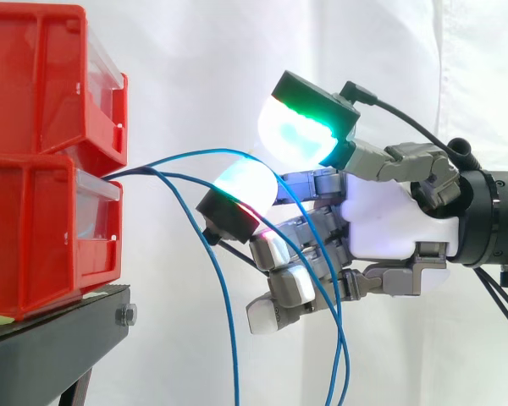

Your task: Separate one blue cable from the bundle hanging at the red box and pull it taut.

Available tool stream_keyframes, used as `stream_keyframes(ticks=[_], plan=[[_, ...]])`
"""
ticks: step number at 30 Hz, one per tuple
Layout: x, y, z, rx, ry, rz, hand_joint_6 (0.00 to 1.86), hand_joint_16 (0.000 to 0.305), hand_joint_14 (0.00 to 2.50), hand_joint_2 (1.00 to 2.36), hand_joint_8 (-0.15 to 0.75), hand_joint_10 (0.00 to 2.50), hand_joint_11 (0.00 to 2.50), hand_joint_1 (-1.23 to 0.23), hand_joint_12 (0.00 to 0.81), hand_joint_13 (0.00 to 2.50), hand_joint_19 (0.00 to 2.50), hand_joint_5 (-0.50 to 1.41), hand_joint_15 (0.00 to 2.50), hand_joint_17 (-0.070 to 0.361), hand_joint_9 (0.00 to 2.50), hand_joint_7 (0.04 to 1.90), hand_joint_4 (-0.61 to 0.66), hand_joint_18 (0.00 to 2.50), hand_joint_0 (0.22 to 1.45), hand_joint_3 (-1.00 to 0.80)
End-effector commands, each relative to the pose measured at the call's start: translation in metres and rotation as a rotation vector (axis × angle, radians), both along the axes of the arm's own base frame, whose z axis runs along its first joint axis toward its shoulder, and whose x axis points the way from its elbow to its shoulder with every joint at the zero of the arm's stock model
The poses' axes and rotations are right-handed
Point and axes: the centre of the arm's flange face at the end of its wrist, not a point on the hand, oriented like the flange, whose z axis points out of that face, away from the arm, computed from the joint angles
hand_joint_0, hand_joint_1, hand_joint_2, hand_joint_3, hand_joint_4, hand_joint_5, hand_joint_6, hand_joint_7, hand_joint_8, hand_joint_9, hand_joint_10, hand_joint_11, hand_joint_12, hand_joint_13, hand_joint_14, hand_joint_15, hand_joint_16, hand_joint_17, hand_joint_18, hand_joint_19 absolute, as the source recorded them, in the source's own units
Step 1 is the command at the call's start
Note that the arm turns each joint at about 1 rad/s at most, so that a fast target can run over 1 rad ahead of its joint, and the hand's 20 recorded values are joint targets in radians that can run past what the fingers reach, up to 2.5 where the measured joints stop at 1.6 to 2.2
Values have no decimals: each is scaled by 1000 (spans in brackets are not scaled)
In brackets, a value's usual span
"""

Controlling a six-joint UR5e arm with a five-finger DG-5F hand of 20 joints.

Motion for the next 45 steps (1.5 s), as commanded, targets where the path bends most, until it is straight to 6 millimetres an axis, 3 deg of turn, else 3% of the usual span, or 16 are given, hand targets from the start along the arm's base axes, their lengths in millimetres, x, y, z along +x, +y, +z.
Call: stream_keyframes(ticks=[1,4,7,12,20,23,28,36,41,45], plan=[[0,0,-1,1,1,-2,897,48,26,1000,267,23,806,-631,362,936,536,-222,754,107,927,931,85,539,623,-500],[-1,-5,-2,1,4,-8,894,49,26,1000,269,23,823,-601,363,987,543,-223,785,110,933,912,90,542,572,-500],[-1,-7,-2,11,9,-10,889,53,25,1000,283,22,905,-570,351,1196,570,-225,1036,120,966,908,109,591,530,-500],[-2,-11,-3,31,12,-19,887,56,23,1000,293,23,1003,-567,355,1219,560,-232,1124,125,982,894,125,612,502,-500],[-2,-12,-3,33,14,-22,884,56,22,1000,288,23,1085,-578,353,1190,561,-237,1152,125,942,879,125,606,507,-500],[-2,-12,-3,33,14,-22,880,54,21,1000,272,14,1289,-597,353,1153,572,-238,1158,122,983,891,118,593,531,-500],[-7,-13,-12,33,30,-19,878,52,25,1000,262,14,1315,-649,369,993,564,-240,1016,117,940,899,107,554,569,-500],[-6,-14,-12,38,24,-23,881,51,26,1000,272,12,1342,-663,370,957,557,-240,986,116,857,903,97,541,591,-500],[-6,-16,-12,38,24,-25,884,51,26,1000,281,11,1360,-609,373,957,557,-236,984,116,887,895,103,541,582,-500],[-7,-18,-13,38,27,-27,883,50,25,1000,278,10,1343,-472,371,983,571,-222,980,113,934,912,71,556,580,-500]])
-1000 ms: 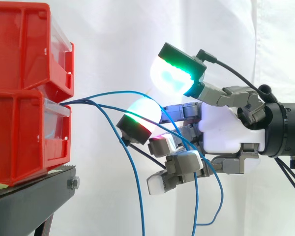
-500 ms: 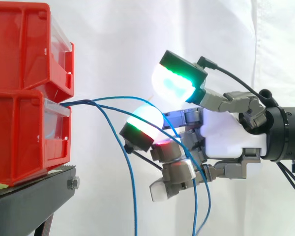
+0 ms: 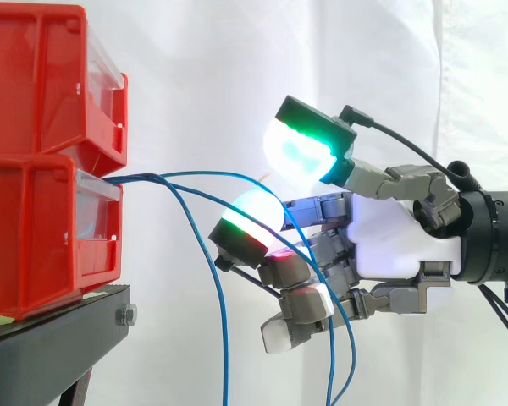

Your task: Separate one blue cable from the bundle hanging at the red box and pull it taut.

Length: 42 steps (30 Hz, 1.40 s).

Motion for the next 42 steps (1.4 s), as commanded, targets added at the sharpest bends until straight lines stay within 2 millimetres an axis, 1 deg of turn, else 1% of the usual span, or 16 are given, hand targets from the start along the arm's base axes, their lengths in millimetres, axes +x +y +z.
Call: stream_keyframes(ticks=[1,5,6,8,17,23,31,34,35,38,40,42], plan=[[0,-3,-2,0,3,-3,883,50,26,1000,272,11,1349,-464,368,986,568,-221,983,113,939,913,69,560,583,-500],[0,-6,-13,6,17,-8,883,50,25,1000,279,10,1353,-459,365,995,570,-220,982,112,951,916,72,565,583,-500],[1,-7,-19,11,23,-9,883,49,26,1000,277,12,1354,-459,365,997,581,-220,985,111,951,919,79,569,584,-500],[1,-8,-22,18,25,-9,883,49,25,1000,278,12,1356,-458,369,1001,580,-220,985,111,956,919,79,570,584,-500],[4,-6,-20,18,2,-6,885,50,25,1000,276,11,1353,-521,370,1010,577,-222,981,112,943,916,90,578,571,-500],[5,-5,-17,16,-14,-9,896,49,26,1000,272,12,1363,-568,362,1021,580,-222,991,110,952,938,66,578,609,-494],[5,-6,-17,15,-14,-7,939,49,26,1020,271,11,1369,-630,359,1023,569,-220,982,111,957,981,38,579,621,-264],[5,-6,-17,15,-17,-6,943,49,26,1022,271,10,1368,-647,359,1021,569,-220,988,111,958,995,14,579,620,-224],[6,-6,-17,15,-18,-6,944,49,26,1022,269,11,1381,-649,360,1020,568,-220,991,111,956,991,17,579,620,-225],[6,-6,-16,15,-24,-7,939,49,26,1015,271,11,1362,-639,361,1020,577,-222,989,111,957,949,62,577,617,-337],[7,-6,-15,17,-26,-9,929,50,27,1003,270,11,1354,-550,364,1020,576,-215,996,112,972,954,71,577,589,-467],[6,-8,-17,20,-24,-12,927,50,26,1001,273,10,1352,-497,367,1024,586,-214,995,112,983,963,85,577,578,-494]])
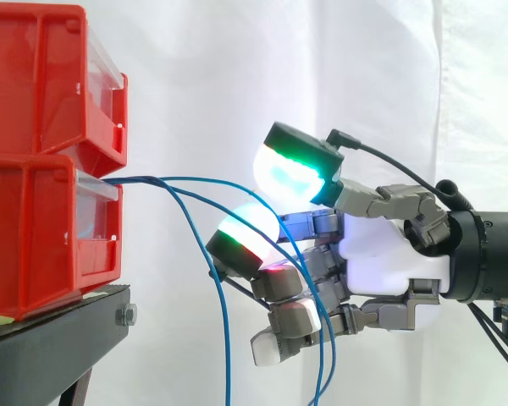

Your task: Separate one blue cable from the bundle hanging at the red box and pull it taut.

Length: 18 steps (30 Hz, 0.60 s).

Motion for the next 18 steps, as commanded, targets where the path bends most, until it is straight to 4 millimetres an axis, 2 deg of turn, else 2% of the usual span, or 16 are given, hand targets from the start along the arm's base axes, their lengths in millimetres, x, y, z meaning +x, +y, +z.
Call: stream_keyframes(ticks=[1,3,9,18], plan=[[0,-2,-2,5,-1,-4,925,50,26,1001,279,12,1350,-474,365,1027,586,-213,990,113,983,968,94,577,572,-500],[0,-4,-7,9,5,-5,924,50,25,1001,285,12,1323,-459,372,1030,585,-212,988,113,984,976,101,577,569,-500],[1,-4,-8,10,5,-5,923,50,25,1001,286,13,1316,-441,368,1034,594,-211,1001,113,987,971,104,575,569,-486],[0,-9,-8,10,5,-11,935,50,25,1021,281,14,1312,-618,366,1025,577,-206,985,113,987,1016,80,578,600,-230]])
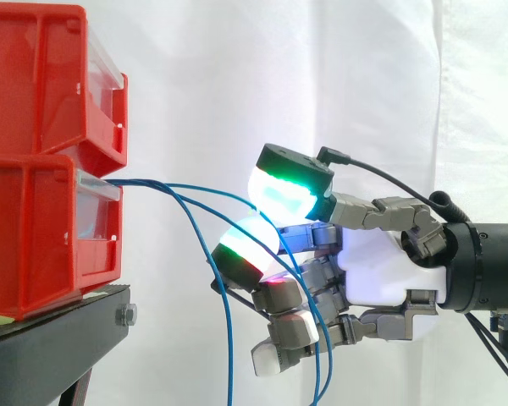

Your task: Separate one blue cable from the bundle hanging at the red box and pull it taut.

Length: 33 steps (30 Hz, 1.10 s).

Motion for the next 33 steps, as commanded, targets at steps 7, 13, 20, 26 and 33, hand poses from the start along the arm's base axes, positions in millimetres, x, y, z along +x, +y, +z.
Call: stream_keyframes(ticks=[7,13,20,26,33], plan=[[0,-3,-1,0,2,-3,947,50,26,1027,280,15,1309,-670,364,1020,577,-194,983,113,990,1060,-21,575,606,-110],[0,-4,0,0,-1,-5,949,50,27,1029,270,15,1315,-702,360,1009,568,-192,980,112,989,1121,-107,570,624,-70],[0,-4,0,0,-3,-5,953,49,27,1028,260,16,1293,-712,357,991,578,-198,977,110,973,1131,-170,556,645,-99],[-7,-3,-12,8,23,-2,950,48,27,1028,261,17,1280,-697,356,984,581,-194,981,109,979,1132,-179,546,634,-82],[-10,2,-19,53,31,4,943,48,26,1027,261,18,1247,-697,356,979,592,-186,964,108,986,1163,-178,540,627,-66]])
